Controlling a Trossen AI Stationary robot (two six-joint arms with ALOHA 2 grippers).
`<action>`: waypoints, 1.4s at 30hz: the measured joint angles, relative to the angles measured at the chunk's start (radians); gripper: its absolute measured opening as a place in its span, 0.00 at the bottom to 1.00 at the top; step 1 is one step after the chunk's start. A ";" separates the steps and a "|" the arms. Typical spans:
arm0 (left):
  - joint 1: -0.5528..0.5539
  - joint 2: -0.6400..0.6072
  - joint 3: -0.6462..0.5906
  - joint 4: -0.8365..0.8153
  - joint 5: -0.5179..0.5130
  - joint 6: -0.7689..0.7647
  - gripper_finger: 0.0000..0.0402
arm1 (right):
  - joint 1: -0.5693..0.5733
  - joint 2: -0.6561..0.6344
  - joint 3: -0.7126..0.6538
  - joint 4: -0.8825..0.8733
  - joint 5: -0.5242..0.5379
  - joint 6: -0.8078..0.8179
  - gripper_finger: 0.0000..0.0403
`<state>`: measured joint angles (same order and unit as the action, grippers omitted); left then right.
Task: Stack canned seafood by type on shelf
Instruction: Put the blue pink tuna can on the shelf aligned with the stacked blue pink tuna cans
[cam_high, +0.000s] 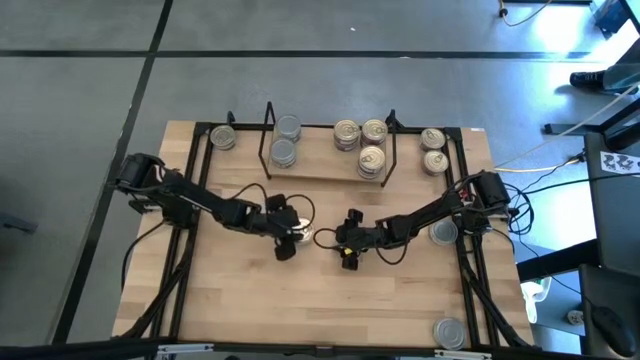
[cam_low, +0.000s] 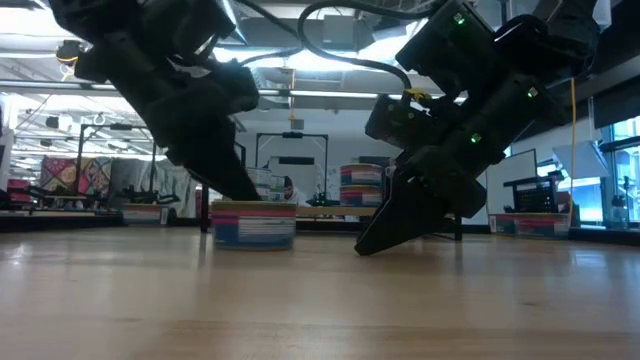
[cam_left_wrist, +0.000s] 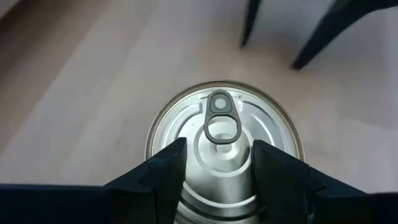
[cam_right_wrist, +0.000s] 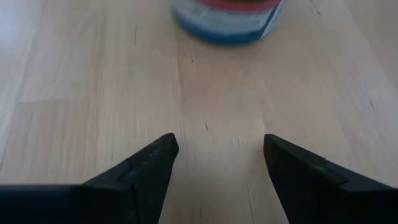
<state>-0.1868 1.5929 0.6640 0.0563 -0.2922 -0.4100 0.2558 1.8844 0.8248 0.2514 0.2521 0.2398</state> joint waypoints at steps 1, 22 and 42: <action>-0.004 0.002 0.000 0.019 0.003 0.009 0.46 | 0.000 0.001 -0.001 0.010 0.008 0.000 0.62; -0.097 -0.093 -0.090 0.144 -0.031 0.182 0.46 | 0.000 0.006 0.091 0.090 0.014 -0.091 0.62; -0.076 -0.094 -0.325 0.465 -0.040 0.152 0.46 | -0.001 0.005 0.100 0.177 -0.002 -0.437 0.62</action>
<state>-0.2630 1.4990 0.3390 0.5217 -0.3321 -0.2581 0.2550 1.8896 0.9246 0.4286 0.2501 -0.1975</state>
